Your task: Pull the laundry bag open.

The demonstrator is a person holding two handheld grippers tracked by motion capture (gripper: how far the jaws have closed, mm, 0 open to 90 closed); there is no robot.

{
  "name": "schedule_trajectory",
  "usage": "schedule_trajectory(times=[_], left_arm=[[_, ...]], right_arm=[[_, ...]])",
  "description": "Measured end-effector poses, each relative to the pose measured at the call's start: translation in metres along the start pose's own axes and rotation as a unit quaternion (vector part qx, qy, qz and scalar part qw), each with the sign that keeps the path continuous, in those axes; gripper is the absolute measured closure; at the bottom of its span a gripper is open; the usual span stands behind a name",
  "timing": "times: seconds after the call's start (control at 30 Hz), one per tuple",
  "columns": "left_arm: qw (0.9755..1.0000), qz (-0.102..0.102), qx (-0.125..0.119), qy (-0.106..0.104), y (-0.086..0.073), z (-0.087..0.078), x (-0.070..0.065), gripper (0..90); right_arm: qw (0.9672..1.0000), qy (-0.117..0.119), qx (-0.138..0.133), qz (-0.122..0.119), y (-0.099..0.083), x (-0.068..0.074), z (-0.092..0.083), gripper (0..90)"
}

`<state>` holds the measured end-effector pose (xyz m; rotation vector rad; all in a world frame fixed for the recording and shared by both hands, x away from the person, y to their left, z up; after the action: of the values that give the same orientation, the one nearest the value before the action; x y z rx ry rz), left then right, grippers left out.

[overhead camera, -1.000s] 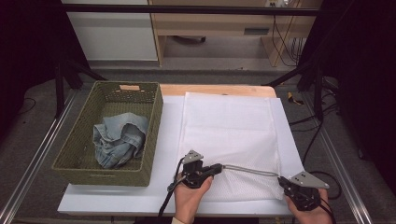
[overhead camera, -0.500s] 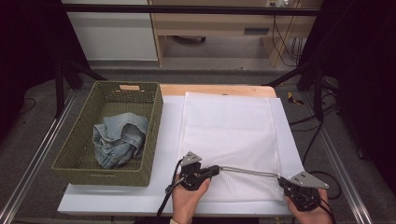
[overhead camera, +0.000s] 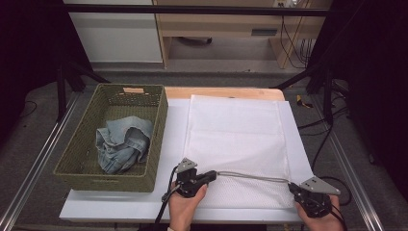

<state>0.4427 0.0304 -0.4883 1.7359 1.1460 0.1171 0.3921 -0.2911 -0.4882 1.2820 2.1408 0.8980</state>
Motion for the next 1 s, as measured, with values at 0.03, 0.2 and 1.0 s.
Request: schedule_trajectory(times=[0.03,0.2,1.0], left_arm=[[1.0,0.0,0.0,0.002,0.0,0.0,0.001,86.8],[1.0,-0.002,-0.003,0.003,0.0,-0.003,0.003,86.8],[0.9998,-0.003,-0.012,0.014,-0.004,-0.013,0.009,86.8]], right_arm=[[1.0,0.0,0.0,-0.002,0.0,0.0,0.0,87.8],[1.0,0.002,-0.003,0.001,0.001,0.0,0.0,87.7],[0.9999,-0.009,0.009,0.01,-0.002,-0.003,0.001,87.9]])
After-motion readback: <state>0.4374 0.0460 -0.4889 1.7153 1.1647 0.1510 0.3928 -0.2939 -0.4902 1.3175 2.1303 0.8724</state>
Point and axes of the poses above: each handheld gripper's, and its own axes: z roughly forward along the jaws, y roughly out of its top, x roughly to its left, the point moved 5 cm from there along z, roughly forward along the jaws, and after that the axes turned 5 degrees about y, right-handed, at the moved point
